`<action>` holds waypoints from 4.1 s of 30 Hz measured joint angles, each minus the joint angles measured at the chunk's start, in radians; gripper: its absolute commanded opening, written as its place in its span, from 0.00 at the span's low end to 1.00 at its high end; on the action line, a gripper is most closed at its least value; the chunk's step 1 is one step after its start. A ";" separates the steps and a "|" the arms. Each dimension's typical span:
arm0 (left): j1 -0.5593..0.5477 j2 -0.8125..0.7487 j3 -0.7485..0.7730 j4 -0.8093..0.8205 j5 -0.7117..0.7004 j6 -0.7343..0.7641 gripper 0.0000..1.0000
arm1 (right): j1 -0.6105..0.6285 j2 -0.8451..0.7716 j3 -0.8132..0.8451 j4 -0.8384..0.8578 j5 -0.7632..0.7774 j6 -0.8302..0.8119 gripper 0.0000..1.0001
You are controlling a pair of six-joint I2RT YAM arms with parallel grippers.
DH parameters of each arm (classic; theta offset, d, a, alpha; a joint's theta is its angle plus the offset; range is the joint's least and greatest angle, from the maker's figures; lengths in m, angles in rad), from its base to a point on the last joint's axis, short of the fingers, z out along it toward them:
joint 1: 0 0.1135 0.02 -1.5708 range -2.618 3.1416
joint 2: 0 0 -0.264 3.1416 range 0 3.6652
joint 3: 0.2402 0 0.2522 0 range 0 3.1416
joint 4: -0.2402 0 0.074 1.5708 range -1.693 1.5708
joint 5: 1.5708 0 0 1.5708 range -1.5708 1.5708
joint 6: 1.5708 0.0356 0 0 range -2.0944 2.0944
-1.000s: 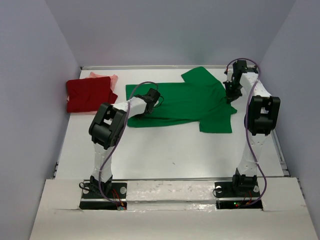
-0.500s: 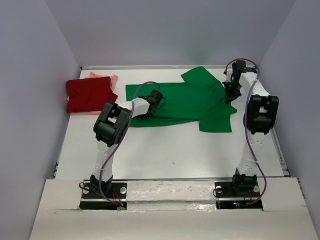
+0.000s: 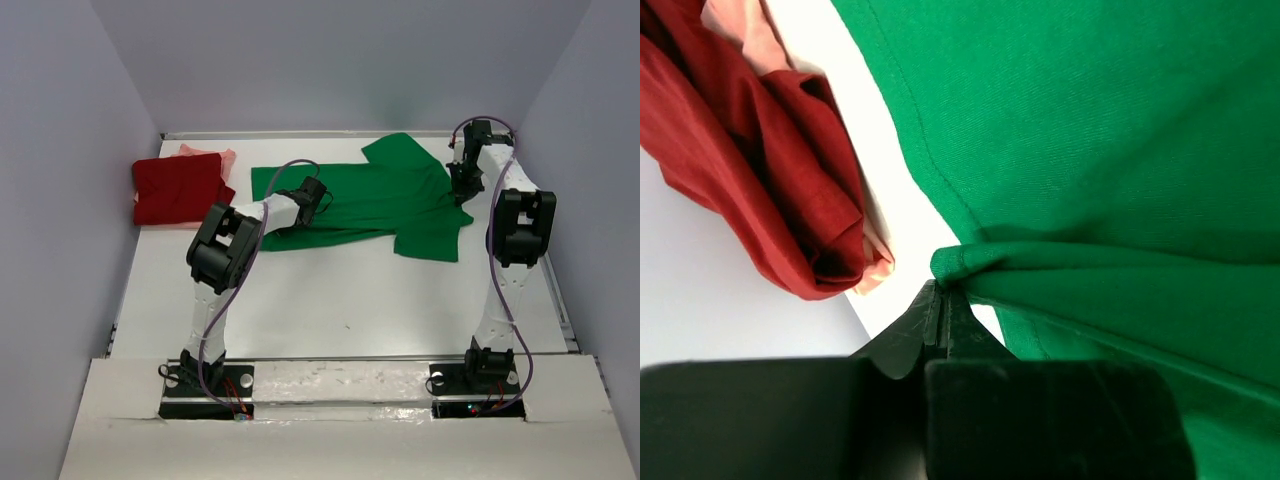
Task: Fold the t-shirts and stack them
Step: Fold the flattened tshirt in 1/3 of the way
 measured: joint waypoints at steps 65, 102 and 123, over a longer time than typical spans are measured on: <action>0.219 -0.628 -0.271 -0.061 0.255 -0.016 0.99 | 0.000 -0.079 -0.066 -0.071 -0.058 -0.096 0.51; 0.449 -0.773 -0.403 -0.008 0.448 -0.028 0.99 | 0.041 -0.822 -0.906 0.045 -0.185 -0.910 0.51; 0.570 -0.766 -0.403 -0.002 0.555 -0.053 0.99 | 0.150 -0.555 -0.883 0.224 -0.232 -0.933 0.49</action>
